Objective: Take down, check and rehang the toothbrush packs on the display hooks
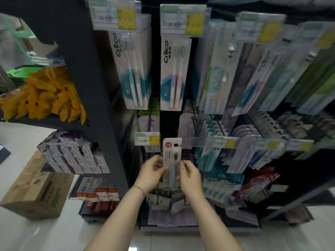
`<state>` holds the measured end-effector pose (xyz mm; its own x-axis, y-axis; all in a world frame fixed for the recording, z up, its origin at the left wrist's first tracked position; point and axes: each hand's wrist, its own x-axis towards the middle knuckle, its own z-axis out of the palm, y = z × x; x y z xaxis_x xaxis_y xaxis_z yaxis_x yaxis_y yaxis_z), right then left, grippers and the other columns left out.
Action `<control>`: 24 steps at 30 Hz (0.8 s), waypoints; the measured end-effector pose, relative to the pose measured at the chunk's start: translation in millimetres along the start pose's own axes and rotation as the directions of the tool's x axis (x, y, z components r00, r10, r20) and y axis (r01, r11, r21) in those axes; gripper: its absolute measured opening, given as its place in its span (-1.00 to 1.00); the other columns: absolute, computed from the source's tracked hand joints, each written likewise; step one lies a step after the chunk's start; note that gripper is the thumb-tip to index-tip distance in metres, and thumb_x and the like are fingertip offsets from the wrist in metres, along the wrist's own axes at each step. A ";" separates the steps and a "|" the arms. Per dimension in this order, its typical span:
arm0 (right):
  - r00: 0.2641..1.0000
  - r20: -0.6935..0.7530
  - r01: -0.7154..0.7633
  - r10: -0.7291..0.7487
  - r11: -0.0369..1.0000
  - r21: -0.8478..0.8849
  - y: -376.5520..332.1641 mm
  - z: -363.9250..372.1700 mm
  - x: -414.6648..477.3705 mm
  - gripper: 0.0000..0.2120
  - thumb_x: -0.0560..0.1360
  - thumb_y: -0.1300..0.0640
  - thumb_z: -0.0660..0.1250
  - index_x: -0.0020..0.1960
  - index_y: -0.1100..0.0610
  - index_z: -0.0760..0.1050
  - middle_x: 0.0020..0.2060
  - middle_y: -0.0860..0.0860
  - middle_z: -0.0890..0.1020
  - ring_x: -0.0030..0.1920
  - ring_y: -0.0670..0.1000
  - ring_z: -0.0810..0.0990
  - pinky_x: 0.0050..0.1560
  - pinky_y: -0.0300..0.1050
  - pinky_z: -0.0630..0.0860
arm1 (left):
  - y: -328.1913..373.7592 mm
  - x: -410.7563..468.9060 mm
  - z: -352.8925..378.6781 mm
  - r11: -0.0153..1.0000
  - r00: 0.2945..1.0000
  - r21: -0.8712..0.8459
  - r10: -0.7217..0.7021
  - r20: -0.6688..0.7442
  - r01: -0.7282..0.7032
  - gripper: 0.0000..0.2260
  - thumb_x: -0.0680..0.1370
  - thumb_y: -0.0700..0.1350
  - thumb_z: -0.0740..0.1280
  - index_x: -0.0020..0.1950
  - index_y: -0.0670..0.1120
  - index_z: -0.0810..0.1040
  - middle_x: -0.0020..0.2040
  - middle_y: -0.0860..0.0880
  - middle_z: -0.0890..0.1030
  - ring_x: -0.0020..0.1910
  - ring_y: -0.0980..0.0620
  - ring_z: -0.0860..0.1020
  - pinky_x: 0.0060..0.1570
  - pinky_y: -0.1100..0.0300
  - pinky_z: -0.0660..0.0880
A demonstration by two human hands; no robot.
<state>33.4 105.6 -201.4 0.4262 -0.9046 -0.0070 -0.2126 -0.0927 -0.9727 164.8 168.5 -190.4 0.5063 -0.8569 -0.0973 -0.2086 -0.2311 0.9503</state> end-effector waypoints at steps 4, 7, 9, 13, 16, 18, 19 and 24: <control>0.996 0.050 0.079 -0.078 0.997 -0.019 -11.1 -27.0 -1.2 -0.88 0.62 0.04 0.19 -0.03 -0.10 0.49 -0.24 -0.05 0.61 -0.37 -0.15 0.54 -0.33 -0.27 0.48 | 32.9 -13.4 8.1 0.991 0.992 -0.089 0.098 -0.080 -0.105 -0.91 0.53 -0.28 0.36 0.00 -0.14 0.55 -0.10 -0.12 0.66 -0.19 0.02 0.65 -0.15 0.23 0.59; 0.984 0.064 0.167 -0.164 0.984 -0.060 -21.6 -51.9 -4.1 -0.90 0.61 -0.01 0.22 -0.02 -0.23 0.43 -0.15 -0.19 0.60 -0.20 -0.28 0.58 -0.17 -0.34 0.50 | 62.2 -20.5 18.4 0.975 0.978 -0.128 0.167 -0.125 -0.182 -0.89 0.53 -0.27 0.36 -0.02 -0.08 0.57 -0.10 -0.06 0.67 -0.17 -0.02 0.65 -0.15 0.19 0.60; 0.977 0.085 0.200 -0.195 0.978 -0.053 -27.4 -69.4 -4.8 -0.94 0.60 -0.03 0.23 0.05 -0.16 0.46 -0.09 -0.25 0.59 -0.09 -0.35 0.56 -0.09 -0.39 0.50 | 81.7 -21.9 29.4 0.963 0.966 -0.139 0.211 -0.147 -0.231 -0.89 0.53 -0.27 0.36 -0.03 -0.07 0.57 -0.10 -0.05 0.67 -0.17 -0.01 0.65 -0.15 0.17 0.61; 0.967 0.072 0.246 -0.243 0.968 -0.047 -36.9 -108.6 -2.7 -0.78 0.57 -0.15 0.22 0.13 -0.09 0.47 -0.01 -0.18 0.61 -0.02 -0.23 0.60 0.00 -0.10 0.59 | 120.5 -23.2 61.5 0.940 0.944 -0.150 0.281 -0.176 -0.308 -0.90 0.53 -0.28 0.36 -0.03 -0.09 0.57 -0.13 -0.08 0.67 -0.28 0.08 0.60 -0.25 0.25 0.55; 0.964 0.012 0.267 -0.266 0.962 -0.053 -42.4 -143.1 -0.8 -0.92 0.60 -0.08 0.21 0.07 -0.14 0.44 -0.08 -0.14 0.62 -0.08 -0.18 0.61 -0.06 -0.09 0.57 | 145.5 -22.4 93.5 0.925 0.934 -0.166 0.315 -0.166 -0.341 -0.90 0.54 -0.26 0.36 -0.01 -0.08 0.57 -0.09 -0.11 0.67 -0.25 0.10 0.59 -0.29 0.27 0.52; 0.957 -0.039 0.283 -0.287 0.955 -0.086 -42.9 -167.1 1.2 -0.82 0.59 -0.13 0.19 0.07 -0.06 0.45 -0.09 -0.06 0.62 -0.08 -0.08 0.61 -0.06 -0.01 0.57 | 159.5 -21.6 117.1 0.913 0.926 -0.171 0.346 -0.154 -0.370 -0.89 0.54 -0.24 0.36 0.03 -0.08 0.57 -0.07 -0.10 0.67 -0.17 0.03 0.62 -0.27 0.23 0.55; 0.953 -0.060 0.291 -0.297 0.952 -0.099 -41.3 -179.1 2.3 -0.77 0.59 -0.15 0.18 0.05 -0.01 0.45 -0.11 -0.03 0.62 -0.11 -0.05 0.61 -0.09 0.03 0.57 | 166.3 -21.4 129.0 0.909 0.922 -0.169 0.360 -0.145 -0.381 -0.89 0.55 -0.24 0.36 0.04 -0.08 0.57 -0.07 -0.09 0.66 -0.16 0.03 0.62 -0.25 0.21 0.56; 0.937 -0.147 0.299 -0.318 0.944 -0.136 -41.2 -234.8 6.7 -0.71 0.60 -0.16 0.14 -0.09 0.06 0.39 -0.32 0.10 0.51 -0.39 0.04 0.46 -0.34 0.18 0.42 | 190.1 -16.3 178.1 0.901 0.911 -0.135 0.405 -0.073 -0.411 -0.86 0.54 -0.18 0.38 0.07 -0.01 0.56 -0.05 0.02 0.66 -0.14 0.09 0.63 -0.17 0.25 0.56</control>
<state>-161.4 5.7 -106.9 0.3376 -0.8789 0.3369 -0.1927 -0.4149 -0.8892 -32.1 56.4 -60.8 0.4378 -0.8410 0.3178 -0.2834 0.2064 0.9365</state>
